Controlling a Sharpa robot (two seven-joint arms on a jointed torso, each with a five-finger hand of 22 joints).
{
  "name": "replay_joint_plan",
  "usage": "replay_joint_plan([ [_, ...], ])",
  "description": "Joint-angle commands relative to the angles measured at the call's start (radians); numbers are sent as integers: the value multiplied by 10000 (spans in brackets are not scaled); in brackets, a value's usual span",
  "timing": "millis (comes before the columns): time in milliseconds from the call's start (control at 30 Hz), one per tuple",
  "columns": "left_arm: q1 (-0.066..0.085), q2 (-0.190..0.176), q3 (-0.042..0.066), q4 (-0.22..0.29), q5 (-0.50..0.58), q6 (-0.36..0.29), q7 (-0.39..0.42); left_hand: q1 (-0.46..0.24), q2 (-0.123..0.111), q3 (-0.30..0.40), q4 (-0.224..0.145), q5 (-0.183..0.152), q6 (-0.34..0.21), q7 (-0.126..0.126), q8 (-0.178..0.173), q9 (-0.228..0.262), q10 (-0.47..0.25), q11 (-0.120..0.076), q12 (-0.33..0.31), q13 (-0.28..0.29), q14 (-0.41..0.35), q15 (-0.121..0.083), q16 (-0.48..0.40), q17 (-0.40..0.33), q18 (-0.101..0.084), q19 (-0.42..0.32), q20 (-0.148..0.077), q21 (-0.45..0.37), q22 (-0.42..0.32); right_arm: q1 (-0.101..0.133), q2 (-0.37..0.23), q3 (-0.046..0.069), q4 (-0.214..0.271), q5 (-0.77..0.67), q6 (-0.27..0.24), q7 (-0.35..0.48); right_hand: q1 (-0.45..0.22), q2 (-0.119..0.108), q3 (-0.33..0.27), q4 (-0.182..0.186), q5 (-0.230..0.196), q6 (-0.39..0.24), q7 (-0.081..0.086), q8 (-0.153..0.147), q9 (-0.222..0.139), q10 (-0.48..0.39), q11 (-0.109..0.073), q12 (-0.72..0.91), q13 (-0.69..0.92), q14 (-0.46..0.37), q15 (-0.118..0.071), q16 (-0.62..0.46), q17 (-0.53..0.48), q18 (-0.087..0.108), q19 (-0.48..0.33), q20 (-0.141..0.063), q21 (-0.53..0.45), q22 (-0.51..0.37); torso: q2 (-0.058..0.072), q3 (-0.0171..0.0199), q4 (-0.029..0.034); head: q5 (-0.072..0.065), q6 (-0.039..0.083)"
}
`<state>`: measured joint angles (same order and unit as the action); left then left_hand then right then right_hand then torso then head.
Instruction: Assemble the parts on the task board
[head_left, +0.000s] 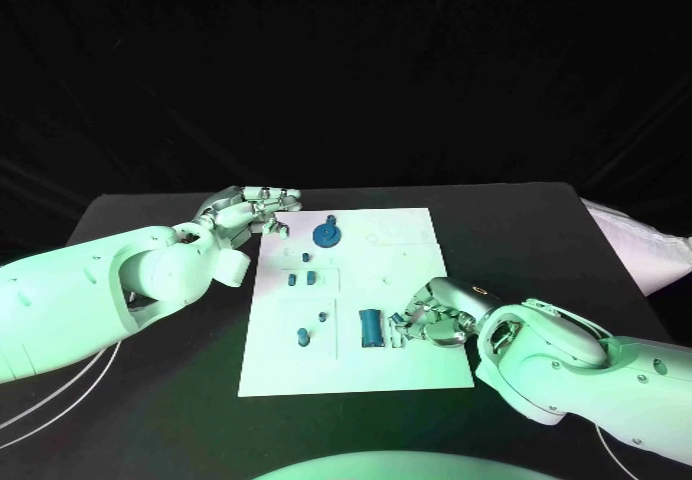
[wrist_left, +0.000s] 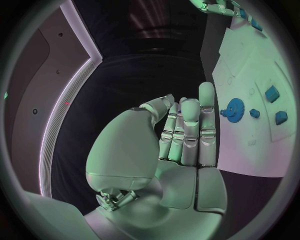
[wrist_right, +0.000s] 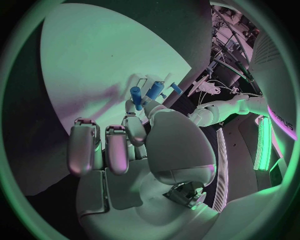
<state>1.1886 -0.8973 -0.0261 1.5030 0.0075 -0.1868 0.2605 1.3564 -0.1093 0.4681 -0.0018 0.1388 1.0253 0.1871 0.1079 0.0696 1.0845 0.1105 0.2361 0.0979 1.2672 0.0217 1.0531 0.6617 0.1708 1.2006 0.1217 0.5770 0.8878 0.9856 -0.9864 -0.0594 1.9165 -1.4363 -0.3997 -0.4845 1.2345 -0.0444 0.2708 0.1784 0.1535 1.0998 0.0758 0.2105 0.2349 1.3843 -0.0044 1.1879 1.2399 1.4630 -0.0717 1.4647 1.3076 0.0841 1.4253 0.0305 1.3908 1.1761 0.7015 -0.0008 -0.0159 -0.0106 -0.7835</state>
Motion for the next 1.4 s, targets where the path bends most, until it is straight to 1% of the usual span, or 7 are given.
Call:
replay_joint_plan([
  [33, 1, 16, 5, 23, -12, 156, 74, 44, 40, -7, -56, 38, -96, 4, 44, 0, -46, 3, 24, 16, -47, -1, -25, -15, 119, 59, -16, -44, -12, -5, 99, 1, -41, 53, 744, -63, -161, -41, 30, 68, 126, 134, -41, 47, 40, 67, -21, -29, 29, 779, -28, 22, 1075, -89, 75, 27, 53, 25, 1, 3, 6, 15, -10],
  [167, 1, 15, 5, 23, -12, 149, 83, 39, 42, -4, -57, 37, -103, 7, 44, -1, -55, 5, 29, 16, -45, 0, -18, -9, 119, 60, -16, -46, -13, -5, 193, 1, -72, -27, 919, -181, -242, -88, 11, 90, 374, 223, -82, 94, 85, 97, -55, -24, 45, 778, -55, 15, 1068, -88, 81, 9, 55, 31, 6, -1, 1, 16, -19],
  [300, 1, 24, 5, 19, -12, 140, 93, 40, 51, 3, -57, 39, -104, 7, 45, -1, -56, 5, 33, 16, -44, 0, -15, -7, 118, 61, -15, -47, -13, -5, 279, 1, -113, -91, 958, -301, -252, -92, 18, 82, 488, 255, -104, 115, 110, 99, -72, -43, 37, 777, -69, 11, 1064, -88, 81, -3, 53, 29, 8, 2, 0, 17, -23],
  [467, 1, 29, 5, 12, -12, 139, 97, 41, 55, 6, -57, 40, -104, 7, 46, 0, -57, 5, 35, 16, -46, 1, -18, -14, 118, 61, -15, -47, -13, -5, 323, 1, -145, -166, 935, -436, -285, -88, 15, 96, 536, 304, -120, 148, 137, 107, -86, -44, 42, 776, -80, 6, 1056, -87, 81, -13, 51, 26, -1, 4, 4, 24, -28],
  [800, 1, 25, 5, 5, -12, 142, 96, 44, 66, 15, -58, 42, -104, 7, 48, 0, -60, 5, 39, 16, -46, 1, -16, -14, 118, 62, -16, -48, -14, -6, 319, 2, -157, -619, 971, -729, -553, 30, -11, 288, 644, 576, -258, 382, 301, 357, -196, 339, 389, 785, -165, 29, 1098, -103, 126, -77, 88, 116, 1, 2, 15, -1, -21],
  [1100, 1, 8, 5, 10, -12, 140, 88, 49, 73, 25, -63, 43, -107, 6, 50, 0, -66, 4, 45, 16, -46, 0, -13, -17, 119, 63, -16, -49, -14, -7, 262, 2, -78, -960, 928, -845, -537, 33, 4, 270, 678, 600, -288, 418, 329, 402, -221, 404, 450, 786, -185, 30, 1099, -106, 136, -94, 95, 130, -3, 5, 5, -2, -26],
  [1400, 1, 1, 5, 8, -12, 145, 85, 49, 73, 25, -63, 43, -107, 6, 50, 0, -66, 4, 45, 16, -46, 0, -13, -17, 119, 63, -16, -49, -14, -7, 247, 4, -1, -1079, 743, -854, -531, 1, 1, 253, 715, 591, -294, 430, 344, 401, -230, 385, 441, 785, -196, 27, 1096, -103, 134, -106, 89, 118, 2, 9, 19, -25, -21],
])
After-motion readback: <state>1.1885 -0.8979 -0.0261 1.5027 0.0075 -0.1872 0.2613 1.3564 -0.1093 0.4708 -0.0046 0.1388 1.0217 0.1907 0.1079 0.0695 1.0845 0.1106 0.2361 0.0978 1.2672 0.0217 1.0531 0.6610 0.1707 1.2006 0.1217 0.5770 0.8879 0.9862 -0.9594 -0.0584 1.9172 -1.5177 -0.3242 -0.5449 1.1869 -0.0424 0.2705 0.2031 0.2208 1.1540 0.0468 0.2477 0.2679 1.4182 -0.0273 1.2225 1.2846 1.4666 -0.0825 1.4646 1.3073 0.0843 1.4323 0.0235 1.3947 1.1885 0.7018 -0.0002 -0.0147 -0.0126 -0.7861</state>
